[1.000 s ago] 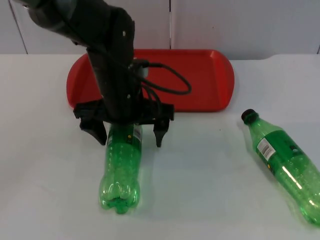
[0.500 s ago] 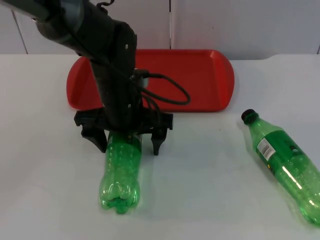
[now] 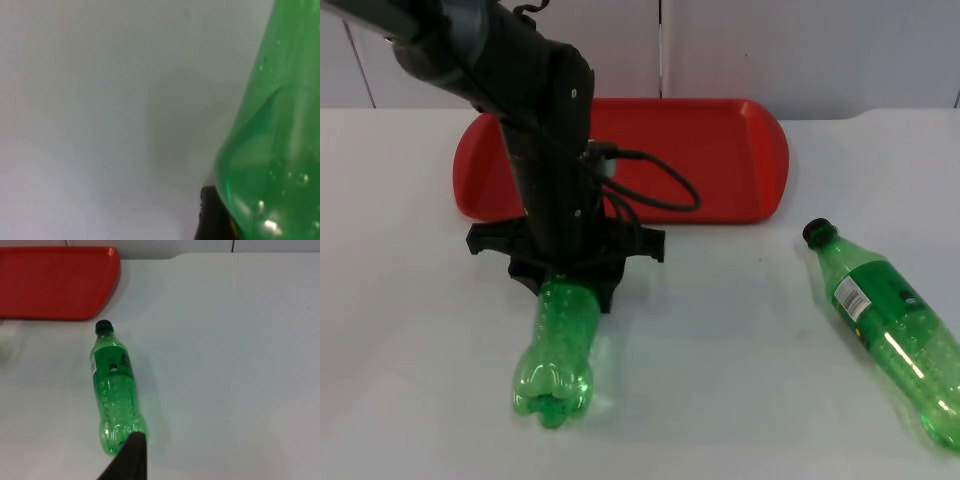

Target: Place the bottle upright on the tray.

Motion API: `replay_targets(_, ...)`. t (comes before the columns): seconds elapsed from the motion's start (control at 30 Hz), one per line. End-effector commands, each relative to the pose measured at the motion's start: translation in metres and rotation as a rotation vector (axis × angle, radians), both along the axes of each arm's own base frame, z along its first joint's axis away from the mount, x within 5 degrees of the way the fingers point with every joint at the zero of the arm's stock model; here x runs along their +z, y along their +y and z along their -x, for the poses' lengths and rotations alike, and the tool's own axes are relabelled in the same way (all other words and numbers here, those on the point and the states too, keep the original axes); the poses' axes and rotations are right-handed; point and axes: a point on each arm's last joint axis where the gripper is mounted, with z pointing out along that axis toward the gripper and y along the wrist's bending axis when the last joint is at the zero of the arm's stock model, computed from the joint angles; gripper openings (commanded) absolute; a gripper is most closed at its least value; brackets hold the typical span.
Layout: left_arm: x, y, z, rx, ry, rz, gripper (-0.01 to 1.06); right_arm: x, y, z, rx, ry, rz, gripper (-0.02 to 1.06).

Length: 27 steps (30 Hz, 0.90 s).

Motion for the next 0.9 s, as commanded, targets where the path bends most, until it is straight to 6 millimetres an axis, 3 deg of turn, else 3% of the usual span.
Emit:
replay_targets(0.0,0.001,-0.001,0.002,0.016,0.019,0.014,0.0,0.0,0.0,0.0,0.002,-0.009,-0.001,1.05)
replay_targets(0.27,0.022,-0.01,0.0,-0.055,-0.035,0.119,0.0,0.0,0.0,0.0,0.001,-0.009,-0.002,1.05)
replay_targets(0.43,0.072,-0.012,-0.005,-0.108,-0.196,0.17,0.0,0.0,0.0,0.0,0.001,-0.009,-0.002,1.05)
replay_targets(0.47,0.072,-0.012,-0.005,-0.108,-0.196,0.17,0.0,0.0,0.0,0.0,0.001,-0.009,-0.002,1.05)
replay_targets(0.6,0.13,-0.009,-0.005,-0.126,-0.388,0.221,0.0,0.0,0.0,0.0,0.001,-0.009,-0.002,1.05)
replay_targets(0.63,0.13,-0.009,-0.005,-0.126,-0.388,0.221,0.0,0.0,0.0,0.0,0.001,-0.009,-0.002,1.05)
replay_targets(0.77,0.2,-0.002,0.004,-0.138,-0.62,0.295,0.0,0.0,0.0,0.0,0.001,-0.009,-0.002,1.05)
replay_targets(0.8,0.2,-0.002,0.004,-0.138,-0.62,0.295,0.0,0.0,0.0,0.0,0.001,-0.009,-0.002,1.05)
replay_targets(0.87,0.227,0.002,0.009,-0.151,-0.721,0.311,0.0,0.0,0.0,0.0,0.001,-0.009,-0.002,1.05)
